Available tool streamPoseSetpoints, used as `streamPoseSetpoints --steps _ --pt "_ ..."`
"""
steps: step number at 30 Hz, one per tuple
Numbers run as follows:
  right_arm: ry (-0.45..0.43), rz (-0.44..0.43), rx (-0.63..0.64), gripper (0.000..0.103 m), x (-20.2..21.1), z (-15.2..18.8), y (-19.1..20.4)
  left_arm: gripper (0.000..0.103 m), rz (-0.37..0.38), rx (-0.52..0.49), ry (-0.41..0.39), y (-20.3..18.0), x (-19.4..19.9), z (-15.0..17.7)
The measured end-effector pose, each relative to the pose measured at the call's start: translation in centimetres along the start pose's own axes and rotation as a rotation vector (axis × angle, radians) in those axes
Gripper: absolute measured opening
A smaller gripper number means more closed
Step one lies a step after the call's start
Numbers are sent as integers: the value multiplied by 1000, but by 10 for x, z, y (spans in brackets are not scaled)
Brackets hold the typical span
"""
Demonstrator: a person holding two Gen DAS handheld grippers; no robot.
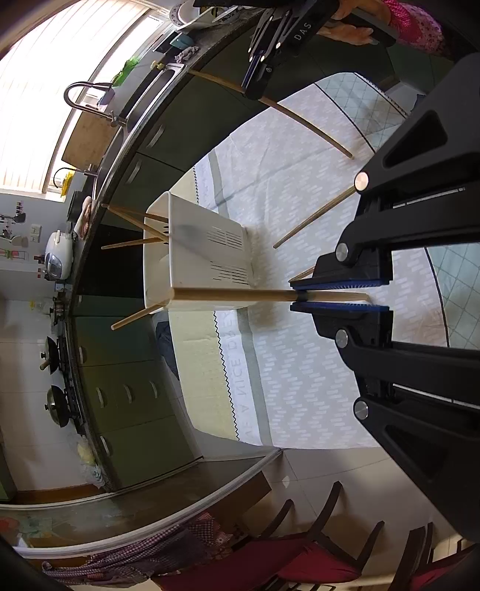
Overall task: Organize utensils
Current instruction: 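Raise the chopsticks upright and carry them over the caddy with both grippers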
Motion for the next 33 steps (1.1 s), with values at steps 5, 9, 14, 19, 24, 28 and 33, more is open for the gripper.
streamPoseSetpoints --steps 5,9,14,19,24,28,33 --pt "-6 -3 0 7 1 -2 1 6 3 2 -3 0 1 -1" --pt "-26 -8 3 7 9 -9 4 6 7 -1 -18 0 9 -4" --pt "-98 -29 16 7 34 -34 13 6 23 -12 -57 -4 29 -20" --pt "-204 -28 48 7 64 -75 27 6 23 -42 -157 -18 68 -53" --pt "-311 -24 48 7 89 -122 33 6 36 -77 -290 -36 108 -93" --pt "-376 -13 25 8 92 -157 29 6 38 -76 -372 -46 118 -126" --pt "-433 -6 -5 8 75 -192 17 6 8 -66 -426 -55 98 -156"
Point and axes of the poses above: each gripper's, at about its wrist camera, not at the fingertips, and x roughly against the way its jaws point, y to its left, z to its underside, the point moved 4 cm from there along -x, roughly the way its jaws point, and after that the axes turned 7 degrees about y, right-handed, at the moved point
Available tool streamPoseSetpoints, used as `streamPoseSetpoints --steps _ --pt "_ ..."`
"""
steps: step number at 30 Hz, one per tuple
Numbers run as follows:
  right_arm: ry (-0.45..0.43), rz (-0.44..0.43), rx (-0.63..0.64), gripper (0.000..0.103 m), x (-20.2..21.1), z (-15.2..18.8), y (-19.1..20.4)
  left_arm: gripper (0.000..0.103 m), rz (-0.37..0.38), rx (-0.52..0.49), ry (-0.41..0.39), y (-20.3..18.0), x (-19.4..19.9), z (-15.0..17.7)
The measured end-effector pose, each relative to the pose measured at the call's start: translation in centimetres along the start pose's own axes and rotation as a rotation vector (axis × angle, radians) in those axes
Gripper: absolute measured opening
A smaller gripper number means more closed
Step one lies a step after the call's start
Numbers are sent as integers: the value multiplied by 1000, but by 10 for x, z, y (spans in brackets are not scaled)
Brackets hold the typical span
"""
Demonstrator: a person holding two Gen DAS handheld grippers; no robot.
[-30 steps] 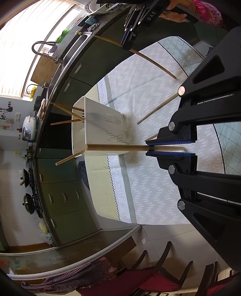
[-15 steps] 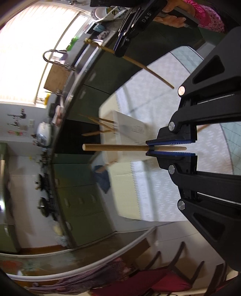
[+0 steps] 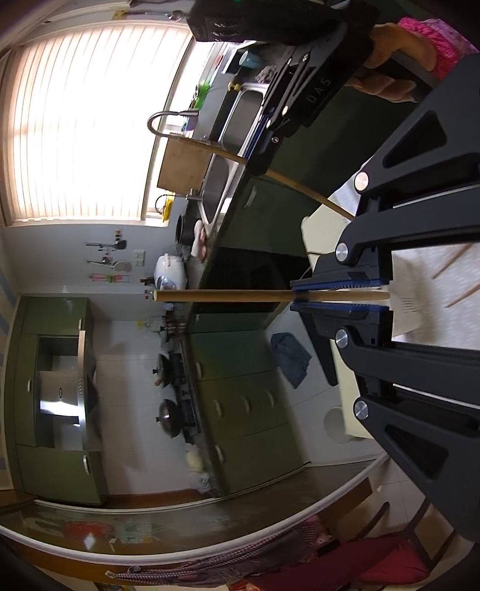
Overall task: Organize utensils
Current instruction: 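Raise the chopsticks upright and carry them over the caddy with both grippers, then open both grippers to drop the chopsticks into the caddy, then close the left gripper on a chopstick while the right gripper grasps the last one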
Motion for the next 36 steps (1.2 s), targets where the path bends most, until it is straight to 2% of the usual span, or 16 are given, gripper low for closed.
streamPoseSetpoints --steps 5,12,17,18,19,24,27,29,31,33,36 --pt "26 -1 1 8 -48 -4 -5 6 -31 12 30 2 -49 3" --pt "137 -4 22 8 -102 29 -1 6 -33 35 148 12 -105 30" --pt "187 4 28 8 -120 52 0 6 -20 33 190 12 -114 49" --pt "189 7 27 11 -121 55 -1 6 -19 34 194 14 -114 52" --pt "193 9 29 17 -122 56 -1 7 -18 33 200 14 -114 55" --pt "191 15 39 18 -111 61 3 10 -18 41 205 17 -106 59" --pt "168 1 40 19 -87 61 4 18 -17 48 197 16 -93 59" --pt "156 0 45 28 -67 63 6 26 -17 45 192 14 -81 60" --pt "172 -5 55 42 -48 69 6 45 -18 47 202 12 -67 66" --pt "221 10 80 50 -31 87 6 55 -27 67 251 10 -61 84" --pt "307 33 94 52 -15 124 -3 56 4 106 378 8 -66 120"
Point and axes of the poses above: each gripper's, at about its wrist camera, not at the fingertips, and x roughly against the way its jaws point, y to its left, z to its underside, the point moved 4 cm from there along -x, roughly the way its jaws point, and after that the axes turned 7 degrees about y, right-handed, at the moved point
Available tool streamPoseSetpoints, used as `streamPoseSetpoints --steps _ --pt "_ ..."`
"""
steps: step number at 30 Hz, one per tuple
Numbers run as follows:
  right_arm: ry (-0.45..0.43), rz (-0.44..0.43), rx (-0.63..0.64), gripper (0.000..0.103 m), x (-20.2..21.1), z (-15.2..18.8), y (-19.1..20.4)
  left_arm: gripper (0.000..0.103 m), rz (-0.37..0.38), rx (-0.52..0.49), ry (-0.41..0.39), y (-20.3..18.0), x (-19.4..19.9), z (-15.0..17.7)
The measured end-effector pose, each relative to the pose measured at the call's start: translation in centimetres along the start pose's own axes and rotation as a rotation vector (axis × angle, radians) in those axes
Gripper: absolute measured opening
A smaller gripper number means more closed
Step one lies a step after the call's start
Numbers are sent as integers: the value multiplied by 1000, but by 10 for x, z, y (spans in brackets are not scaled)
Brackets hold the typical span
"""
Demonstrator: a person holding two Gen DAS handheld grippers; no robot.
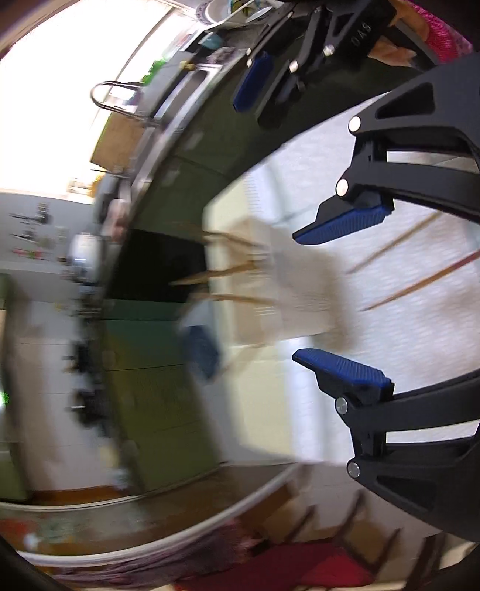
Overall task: Organize utensils
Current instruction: 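Close the left gripper on a chopstick while the right gripper grasps the last one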
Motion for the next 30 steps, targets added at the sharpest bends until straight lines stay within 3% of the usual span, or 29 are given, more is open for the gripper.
streamPoseSetpoints --steps 2,5,8,10,13,16,21,24,30 --pt "49 29 -4 52 -1 26 -9 56 39 48 134 2 -28 29" --pt "118 82 -33 52 -2 62 -30 55 37 92 307 2 -69 66" --pt "160 105 -55 52 -1 87 -47 54 1 135 392 3 -97 87" --pt "176 105 -63 52 0 100 -54 40 -28 153 411 4 -109 91" --pt "201 91 -58 52 -2 117 -55 31 -56 198 455 5 -129 98" --pt "219 79 -46 52 -7 122 -53 30 -63 238 496 4 -144 103" --pt "240 56 -24 52 -17 125 -43 30 -73 265 500 6 -156 106" --pt "256 49 -14 52 -25 125 -36 12 -68 271 502 7 -162 105" --pt "313 46 22 52 -48 126 -17 7 -51 223 503 6 -172 100"
Point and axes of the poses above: each gripper's, at about its wrist camera, not at the fingertips, and x roughly against the way its jaws point, y to its left, z to its underside, the point moved 4 cm from there along -x, roughly the way its jaws point, and after that the axes turned 7 degrees about y, right-handed, at the moved point
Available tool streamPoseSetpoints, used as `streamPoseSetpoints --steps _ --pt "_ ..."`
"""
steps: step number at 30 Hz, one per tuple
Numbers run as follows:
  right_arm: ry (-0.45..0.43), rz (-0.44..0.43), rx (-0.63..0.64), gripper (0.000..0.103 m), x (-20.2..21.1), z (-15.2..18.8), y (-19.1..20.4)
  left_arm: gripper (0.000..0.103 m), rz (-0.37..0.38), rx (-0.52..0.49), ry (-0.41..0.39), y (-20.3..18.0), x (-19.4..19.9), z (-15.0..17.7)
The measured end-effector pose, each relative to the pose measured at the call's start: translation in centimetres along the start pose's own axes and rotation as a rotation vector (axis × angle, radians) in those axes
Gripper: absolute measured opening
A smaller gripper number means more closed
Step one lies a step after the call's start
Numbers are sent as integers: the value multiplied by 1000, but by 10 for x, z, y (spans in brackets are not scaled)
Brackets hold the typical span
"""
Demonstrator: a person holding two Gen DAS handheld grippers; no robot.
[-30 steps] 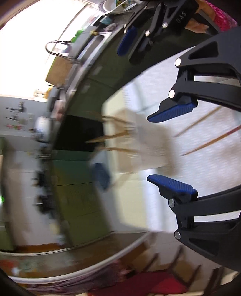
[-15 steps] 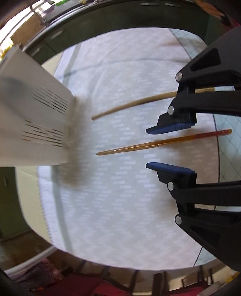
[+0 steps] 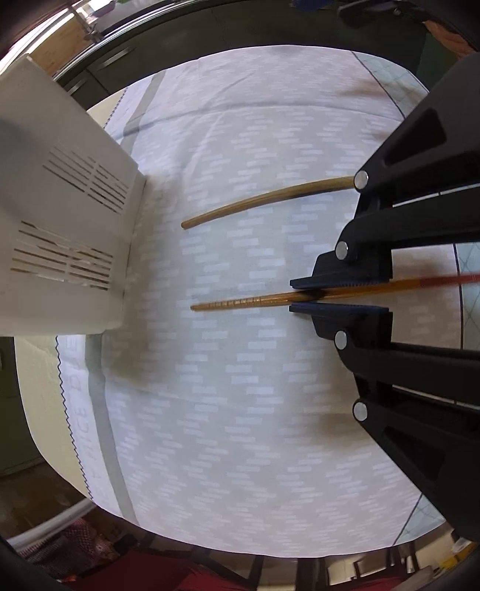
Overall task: Organize utensils
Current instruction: 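Close the left gripper on a chopstick while the right gripper grasps the last one, then raise the chopsticks upright and carry them over the caddy with both grippers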
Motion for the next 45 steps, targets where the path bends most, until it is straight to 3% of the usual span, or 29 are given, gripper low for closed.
streamPoseSetpoints --steps 6,10,20,26,29,31,36,41,42,43,45 --pt "128 -39 66 52 -51 -15 41 7 -30 -75 1 22 7 11" --pt "205 -56 110 48 -88 -27 74 7 -45 -68 5 52 11 19" --pt "341 -8 106 41 -141 -36 90 7 -53 -67 -6 95 18 30" --pt "350 -11 95 39 -148 -37 90 9 -37 -59 5 91 16 30" --pt "345 -12 101 24 -145 -38 90 10 -29 -53 13 102 18 34" --pt "345 -12 107 8 -146 -40 89 13 -24 -54 17 110 19 38" --pt "345 -25 109 6 -137 -34 82 20 -32 -63 22 83 16 26" --pt "296 -37 46 6 -125 -31 57 21 -59 -82 5 74 13 22" --pt "279 -44 33 7 -120 -31 53 18 -66 -87 1 70 12 20" --pt "262 -51 23 7 -114 -31 49 9 -75 -88 -3 68 12 18" --pt "222 -67 -5 7 -99 -32 39 6 -75 -94 -9 66 11 16"
Point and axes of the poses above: each gripper's, at about its wrist camera, not at the fingertips, and x roughly against the way its jaws point, y to its left, z to its underside, the point moved 4 cm from there along -x, roughly the way its jaws point, and after that the axes turned 7 degrees about y, right-handed, at the moved point
